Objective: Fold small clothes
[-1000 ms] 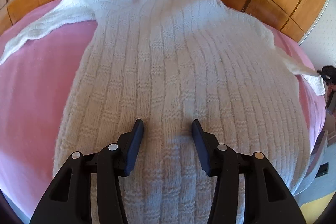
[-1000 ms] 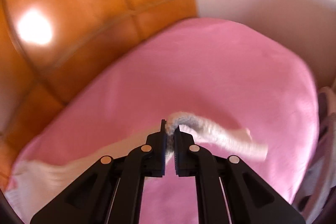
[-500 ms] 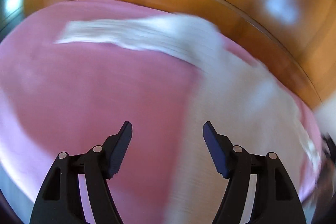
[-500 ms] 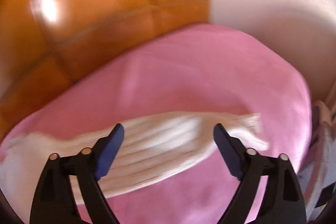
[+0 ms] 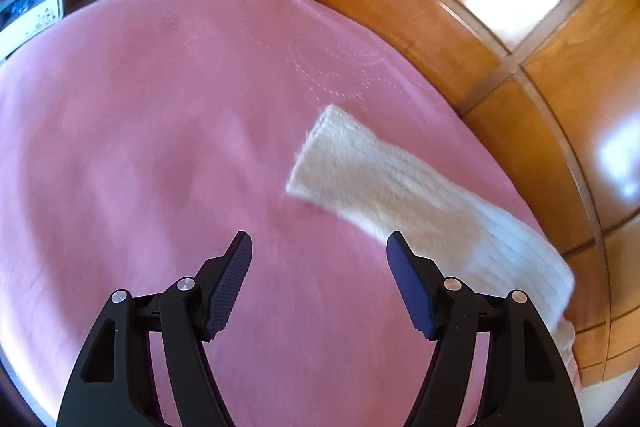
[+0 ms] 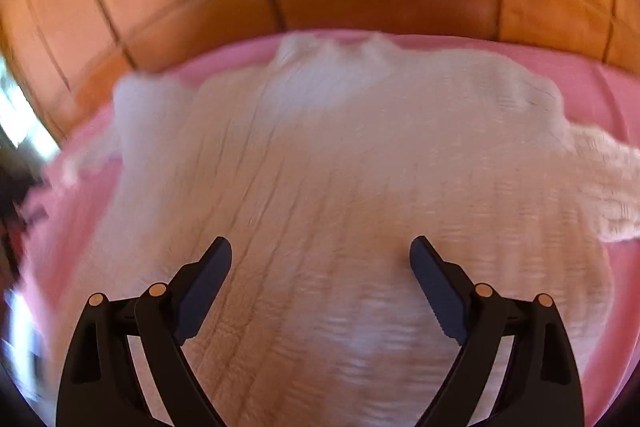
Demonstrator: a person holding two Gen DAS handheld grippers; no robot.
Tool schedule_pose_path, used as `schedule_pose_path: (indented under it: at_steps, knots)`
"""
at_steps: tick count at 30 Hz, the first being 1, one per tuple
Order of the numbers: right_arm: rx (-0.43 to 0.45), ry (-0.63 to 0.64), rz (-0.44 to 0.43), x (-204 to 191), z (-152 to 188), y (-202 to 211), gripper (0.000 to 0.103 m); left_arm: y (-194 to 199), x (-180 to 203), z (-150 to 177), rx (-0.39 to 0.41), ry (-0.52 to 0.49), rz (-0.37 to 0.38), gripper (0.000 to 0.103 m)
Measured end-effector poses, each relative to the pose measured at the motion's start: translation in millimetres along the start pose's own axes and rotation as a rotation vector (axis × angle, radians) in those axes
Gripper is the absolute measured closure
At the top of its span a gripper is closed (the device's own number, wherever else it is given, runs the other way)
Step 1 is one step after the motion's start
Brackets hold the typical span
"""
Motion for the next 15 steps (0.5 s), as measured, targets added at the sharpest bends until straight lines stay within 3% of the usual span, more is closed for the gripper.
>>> schedule_pose_path:
  at_steps: [1, 2, 5, 12, 15]
  knots:
    - [-0.002, 0.030, 0.029, -8.7, 6.7, -6.1, 0.010, -6.1, -1.5, -3.2, -0.007, 0.000, -0.011, 0.039]
    - [0.005, 0.042, 0.041, -13.0, 10.3, -9.1, 0.007, -15.7, -3.5, -6.7, -0.020, -0.001, -0.016, 0.061]
    - [-0.015, 0.024, 0.010, -9.5, 5.8, -22.0, 0.002, -34.2, -0.9, -15.6, -0.042, -0.051, -0.058, 0.101]
    - [-0.029, 0.040, 0.002, -12.7, -10.4, -30.5, 0.002, 6.4, -11.7, -67.2, 0.128, -0.088, -0.138, 0.103]
    - [-0.011, 0.057, 0.031, -16.1, -13.4, -30.7, 0.002, 11.8, -25.5, -80.8, 0.145, -0.142, -0.249, 0.103]
Point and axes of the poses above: each gripper's, at about its wrist camera, not at the fingertips, and y roughly against the way its jaws point, x to its right, z to its underside, the point moved 3 cm from there along -y, roughly the way its jaws point, and after that the axes turned 11 degrees about z, right-handed, at the moved point
